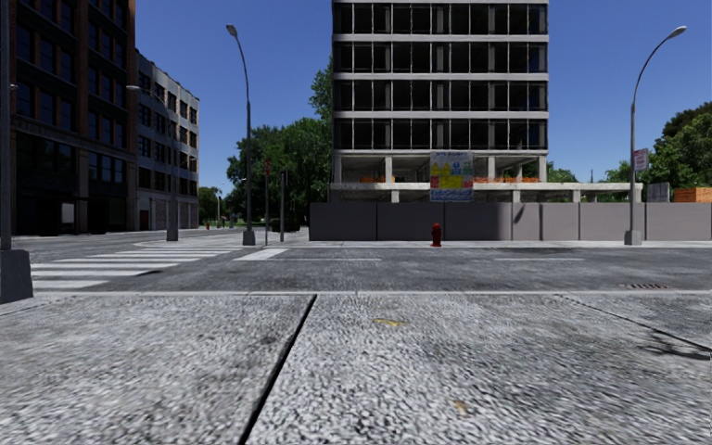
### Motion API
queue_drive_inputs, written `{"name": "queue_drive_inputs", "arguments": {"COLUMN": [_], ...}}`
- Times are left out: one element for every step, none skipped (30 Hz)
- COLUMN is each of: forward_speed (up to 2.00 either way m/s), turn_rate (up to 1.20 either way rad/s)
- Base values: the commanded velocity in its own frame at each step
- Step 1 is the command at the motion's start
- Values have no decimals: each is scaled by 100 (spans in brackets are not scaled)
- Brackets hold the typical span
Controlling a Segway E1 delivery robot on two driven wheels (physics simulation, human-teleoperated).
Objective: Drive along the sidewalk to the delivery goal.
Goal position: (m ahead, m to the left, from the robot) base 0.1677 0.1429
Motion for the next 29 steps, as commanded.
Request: {"name": "queue_drive_inputs", "arguments": {"forward_speed": [0, 0, 0, 0, 0, 0, 0, 0, 0, 0, 0, 0, 0, 0, 0, 0, 0, 0, 0, 0, 0, 0, 0, 0, 0, 0, 0, 0, 0], "turn_rate": [0, 0, 0, 0, 0, 0, 0, 0, 0, 0, 0, 0, 0, 0, 0, 0, 0, 0, 0, 0, 0, 0, 0, 0, 0, 0, 0, 0, 0]}}
